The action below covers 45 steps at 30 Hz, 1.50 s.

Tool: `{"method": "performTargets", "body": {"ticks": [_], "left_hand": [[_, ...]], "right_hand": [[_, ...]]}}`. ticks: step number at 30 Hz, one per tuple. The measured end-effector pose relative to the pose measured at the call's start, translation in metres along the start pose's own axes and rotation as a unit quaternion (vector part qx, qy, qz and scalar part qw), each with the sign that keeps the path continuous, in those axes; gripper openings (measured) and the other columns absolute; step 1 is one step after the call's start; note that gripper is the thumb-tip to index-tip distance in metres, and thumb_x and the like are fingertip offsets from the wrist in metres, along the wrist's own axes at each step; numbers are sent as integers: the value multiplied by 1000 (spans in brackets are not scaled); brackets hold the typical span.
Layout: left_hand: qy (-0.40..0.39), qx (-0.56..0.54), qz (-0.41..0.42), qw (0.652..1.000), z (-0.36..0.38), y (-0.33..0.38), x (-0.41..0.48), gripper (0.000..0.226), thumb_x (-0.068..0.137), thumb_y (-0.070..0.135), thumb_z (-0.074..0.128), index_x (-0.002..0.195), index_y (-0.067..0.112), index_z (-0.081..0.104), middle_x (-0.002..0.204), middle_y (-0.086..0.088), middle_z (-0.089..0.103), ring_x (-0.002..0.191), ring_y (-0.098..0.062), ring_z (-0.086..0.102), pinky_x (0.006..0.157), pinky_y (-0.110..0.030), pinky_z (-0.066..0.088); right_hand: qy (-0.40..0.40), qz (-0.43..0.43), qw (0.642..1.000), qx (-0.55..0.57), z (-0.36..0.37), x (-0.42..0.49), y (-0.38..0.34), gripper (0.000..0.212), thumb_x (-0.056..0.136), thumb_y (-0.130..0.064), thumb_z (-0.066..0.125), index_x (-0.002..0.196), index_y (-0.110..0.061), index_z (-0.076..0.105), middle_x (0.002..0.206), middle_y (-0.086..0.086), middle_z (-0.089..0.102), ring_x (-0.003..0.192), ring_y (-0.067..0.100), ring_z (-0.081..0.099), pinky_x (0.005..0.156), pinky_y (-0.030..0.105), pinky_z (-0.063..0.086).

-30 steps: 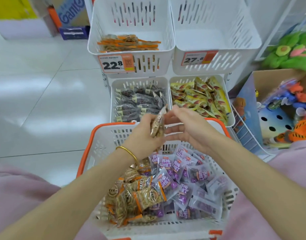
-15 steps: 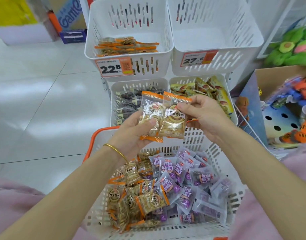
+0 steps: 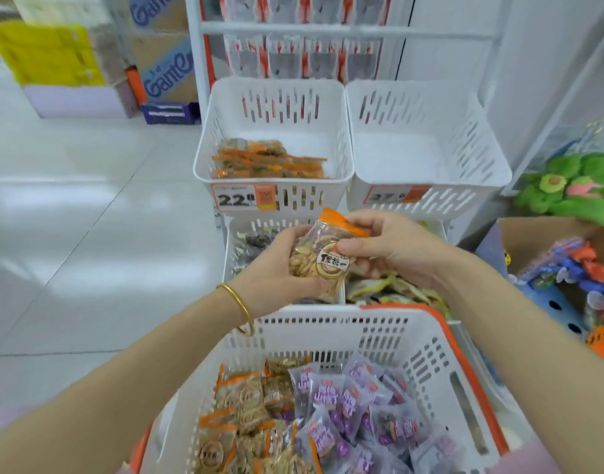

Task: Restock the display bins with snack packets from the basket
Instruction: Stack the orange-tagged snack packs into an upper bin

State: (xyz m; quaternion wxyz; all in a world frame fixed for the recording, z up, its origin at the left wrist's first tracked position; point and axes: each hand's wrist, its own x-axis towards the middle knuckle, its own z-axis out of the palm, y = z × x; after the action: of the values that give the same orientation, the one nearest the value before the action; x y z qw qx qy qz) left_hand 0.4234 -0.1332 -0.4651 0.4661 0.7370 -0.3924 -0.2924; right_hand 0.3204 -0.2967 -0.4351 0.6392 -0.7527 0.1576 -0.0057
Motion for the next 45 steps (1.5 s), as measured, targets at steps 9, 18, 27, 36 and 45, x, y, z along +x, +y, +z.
{"method": "performTargets", "body": {"ticks": [9, 18, 27, 36, 45], "left_hand": [[236, 314, 89, 915, -93, 6, 114, 60, 89, 28, 58, 141, 10, 33, 139, -9, 40, 131, -25, 32, 108, -34, 26], [213, 465, 74, 856, -109, -24, 157, 58, 94, 50, 28, 139, 16, 40, 148, -10, 34, 140, -29, 23, 116, -42, 17], [230, 422, 71, 874, -109, -28, 156, 57, 94, 49, 32, 137, 14, 42, 144, -9, 38, 138, -27, 24, 115, -39, 18], [228, 410, 77, 880, -110, -27, 155, 51, 95, 40, 39, 139, 14, 40, 145, -8, 35, 139, -24, 20, 115, -35, 15], [227, 427, 80, 872, -109, -23, 152, 49, 96, 38, 39, 137, 12, 41, 144, -9, 38, 137, -25, 23, 114, -35, 16]], "right_hand": [[318, -205, 896, -233, -39, 150, -94, 11, 81, -16, 66, 85, -26, 63, 80, 1, 64, 74, 23, 65, 64, 40, 54], [327, -81, 798, -499, -41, 266, -35, 20, 90, -10, 52, 104, -22, 60, 110, 3, 57, 93, 28, 58, 66, 31, 40], [201, 40, 916, -345, -35, 273, -40, 46, 92, 1, 44, 133, -19, 41, 136, 15, 39, 96, 28, 51, 71, 31, 38], [200, 98, 951, -217, -26, 259, -59, 41, 93, -1, 37, 132, 6, 48, 138, 23, 47, 126, 34, 45, 104, 39, 39], [161, 77, 961, -211, -22, 244, -53, 67, 96, -61, 14, 148, -21, 28, 153, 7, 30, 139, 28, 30, 110, 43, 24]]}}
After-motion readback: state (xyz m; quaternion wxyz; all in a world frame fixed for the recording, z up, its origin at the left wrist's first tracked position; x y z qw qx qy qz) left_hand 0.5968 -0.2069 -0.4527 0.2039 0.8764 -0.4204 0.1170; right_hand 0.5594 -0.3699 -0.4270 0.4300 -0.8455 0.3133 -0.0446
